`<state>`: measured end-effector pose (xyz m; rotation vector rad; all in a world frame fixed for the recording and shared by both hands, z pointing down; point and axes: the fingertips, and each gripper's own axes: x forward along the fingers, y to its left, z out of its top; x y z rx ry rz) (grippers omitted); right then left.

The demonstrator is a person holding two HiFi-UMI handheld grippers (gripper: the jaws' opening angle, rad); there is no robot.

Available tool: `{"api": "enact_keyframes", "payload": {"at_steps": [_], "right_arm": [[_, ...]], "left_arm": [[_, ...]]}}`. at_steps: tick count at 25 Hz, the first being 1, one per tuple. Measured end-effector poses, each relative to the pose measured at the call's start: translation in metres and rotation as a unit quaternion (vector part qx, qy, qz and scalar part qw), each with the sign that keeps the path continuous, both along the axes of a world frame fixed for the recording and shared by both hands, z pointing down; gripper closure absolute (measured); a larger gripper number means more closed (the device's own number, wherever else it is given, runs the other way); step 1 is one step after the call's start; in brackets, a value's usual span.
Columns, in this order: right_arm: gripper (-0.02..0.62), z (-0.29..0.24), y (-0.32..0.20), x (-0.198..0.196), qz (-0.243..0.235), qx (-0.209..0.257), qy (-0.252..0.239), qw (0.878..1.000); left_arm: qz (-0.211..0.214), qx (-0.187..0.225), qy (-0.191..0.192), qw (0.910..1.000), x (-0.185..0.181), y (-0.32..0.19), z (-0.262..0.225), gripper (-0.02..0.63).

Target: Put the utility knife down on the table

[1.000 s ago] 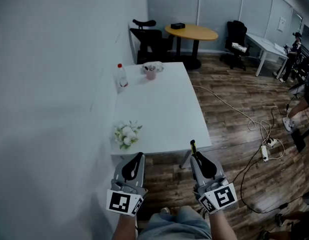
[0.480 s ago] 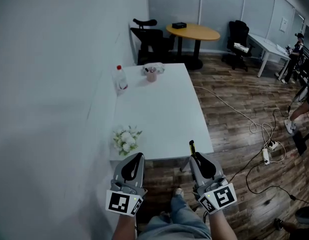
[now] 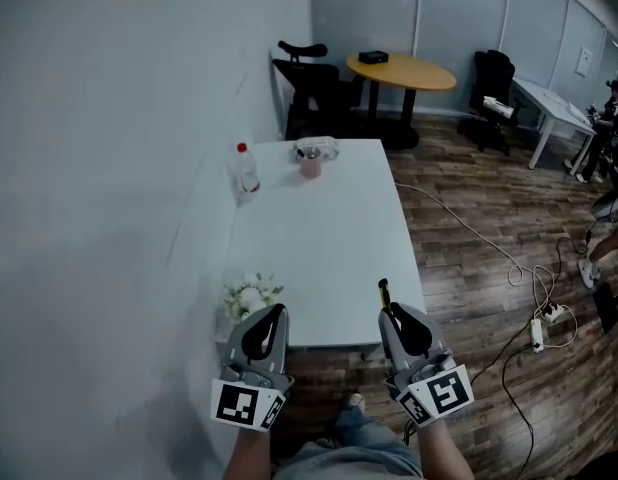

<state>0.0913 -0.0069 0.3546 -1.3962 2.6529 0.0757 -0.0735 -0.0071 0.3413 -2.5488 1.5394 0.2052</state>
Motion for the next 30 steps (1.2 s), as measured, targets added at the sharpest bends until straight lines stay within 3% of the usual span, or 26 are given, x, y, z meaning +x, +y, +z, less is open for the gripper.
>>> {"api": "enact_keyframes", "payload": {"at_steps": [15, 30], "right_arm": [[0.541, -0.003, -0.077, 0.01, -0.029, 0.003, -0.004, 1.0], [0.541, 0.004, -0.122, 0.017, -0.065, -0.008, -0.008, 0.998]], "left_arm": [[-0.02, 0.004, 0.0, 0.9998, 0.016, -0.067, -0.003, 0.594], [-0.052, 0.002, -0.002, 0.9987, 0.027, -0.101, -0.003, 0.592]]}}
